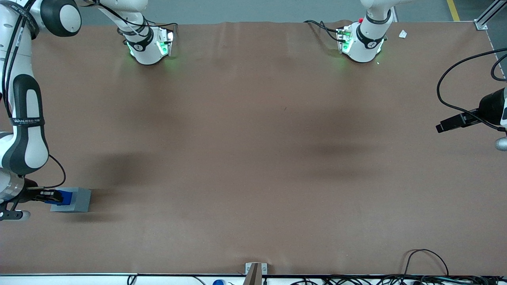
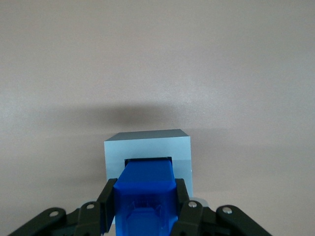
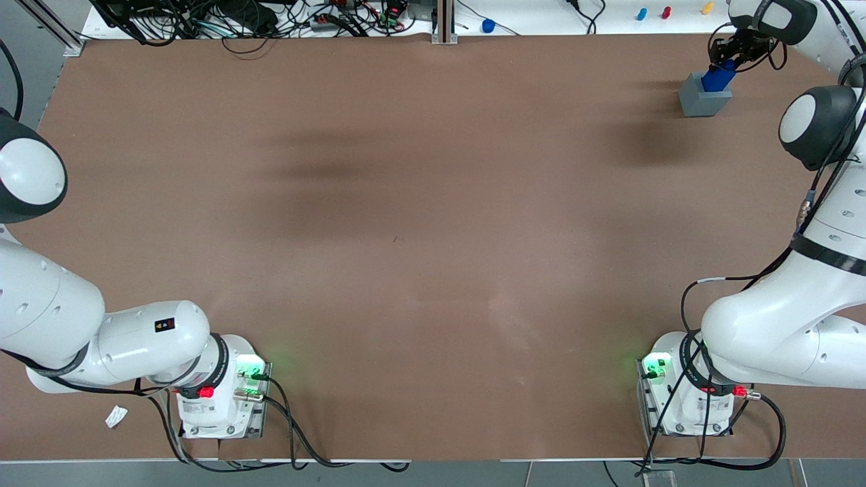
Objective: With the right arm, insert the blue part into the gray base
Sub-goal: 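Lower the blue block into the gray base's opening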
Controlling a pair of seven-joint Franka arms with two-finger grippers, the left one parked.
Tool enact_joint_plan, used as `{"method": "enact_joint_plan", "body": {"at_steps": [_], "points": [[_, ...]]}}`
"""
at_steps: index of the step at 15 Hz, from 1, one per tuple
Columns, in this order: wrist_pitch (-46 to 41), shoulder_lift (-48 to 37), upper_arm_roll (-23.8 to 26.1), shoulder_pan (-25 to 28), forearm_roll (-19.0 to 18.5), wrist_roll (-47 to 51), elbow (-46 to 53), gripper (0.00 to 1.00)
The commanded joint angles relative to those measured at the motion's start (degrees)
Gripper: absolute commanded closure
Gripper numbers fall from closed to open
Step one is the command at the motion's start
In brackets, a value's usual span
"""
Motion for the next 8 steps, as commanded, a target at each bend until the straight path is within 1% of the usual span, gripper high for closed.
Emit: {"method": "enact_joint_plan", "body": {"at_steps": [1, 3, 4, 5, 7, 8], "points": [[-0.2, 1.2, 0.9, -0.6, 1.8, -0.3, 1.2, 0.99], [-0.2, 1.4, 0.8, -0.6, 1.8, -0.4, 1.2, 0.99], [-0.2, 1.4, 0.8, -0.6, 1.8, -0.3, 1.2, 0.97], [-0.2, 1.4, 0.8, -0.4, 1.7, -0.1, 1.2, 0.86], [-0.2, 1.3, 0.8, -0.2, 1.7, -0.1, 1.2, 0.11], [-0.3, 1.0, 0.9, -0.4, 1.7, -0.6, 1.2, 0.0]]}}
